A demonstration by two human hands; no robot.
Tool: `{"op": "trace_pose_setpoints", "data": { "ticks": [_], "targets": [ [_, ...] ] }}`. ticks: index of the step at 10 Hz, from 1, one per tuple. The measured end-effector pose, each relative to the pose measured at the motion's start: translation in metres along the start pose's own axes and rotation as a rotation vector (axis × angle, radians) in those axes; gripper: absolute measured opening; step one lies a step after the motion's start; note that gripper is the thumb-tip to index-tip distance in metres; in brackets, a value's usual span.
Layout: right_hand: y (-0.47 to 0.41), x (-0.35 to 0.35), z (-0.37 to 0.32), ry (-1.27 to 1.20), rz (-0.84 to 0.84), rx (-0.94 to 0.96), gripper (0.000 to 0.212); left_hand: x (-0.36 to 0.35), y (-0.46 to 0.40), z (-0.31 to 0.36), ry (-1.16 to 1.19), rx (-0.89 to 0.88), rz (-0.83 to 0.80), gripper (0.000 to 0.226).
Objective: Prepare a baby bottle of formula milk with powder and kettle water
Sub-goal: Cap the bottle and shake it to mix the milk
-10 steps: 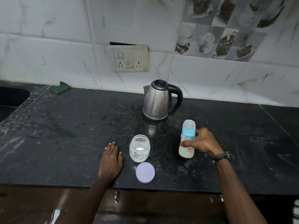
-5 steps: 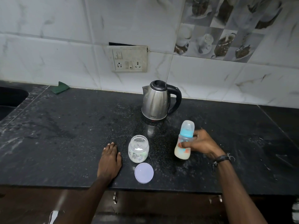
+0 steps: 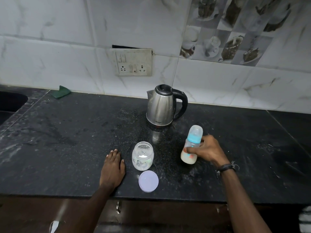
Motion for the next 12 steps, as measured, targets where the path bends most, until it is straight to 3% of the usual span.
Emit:
{"op": "trace_pose_setpoints", "data": {
  "ticks": [3,5,6,9,10,12],
  "targets": [
    [0.000,-0.001,-0.002,0.007,-0.009,0.019,0.037,-0.001,0.001,-0.001,0.006,0.003,0.000,0.062],
    [-0.001,0.004,0.002,0.112,-0.049,-0.016,0.066,-0.002,0.000,-0.003,0.006,0.007,-0.001,0.062],
    [0.001,-0.001,0.001,0.090,-0.117,-0.041,0.053,-0.001,0.001,-0.003,0.015,0.008,0.005,0.062],
    [0.004,-0.004,0.005,0.137,-0.200,-0.060,0.040,-0.002,0.000,-0.002,0.018,0.008,0.002,0.062],
    [0.008,-0.006,0.003,0.179,-0.227,-0.056,0.053,-0.002,0.000,-0.003,0.020,0.006,-0.001,0.062],
    [0.006,-0.005,0.003,0.132,-0.144,-0.025,0.059,0.000,0.002,-0.003,0.023,0.008,0.007,0.062]
  ]
}}
Point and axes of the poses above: each hand's wrist, its own y-axis away from the middle knuckle, its own x-axis out of the back of the hand, z = x × y, the point moved 9 cm from there along -y, towards the middle knuckle, and after that the axes turned 15 degrees about -y, right-handed, at the moved point
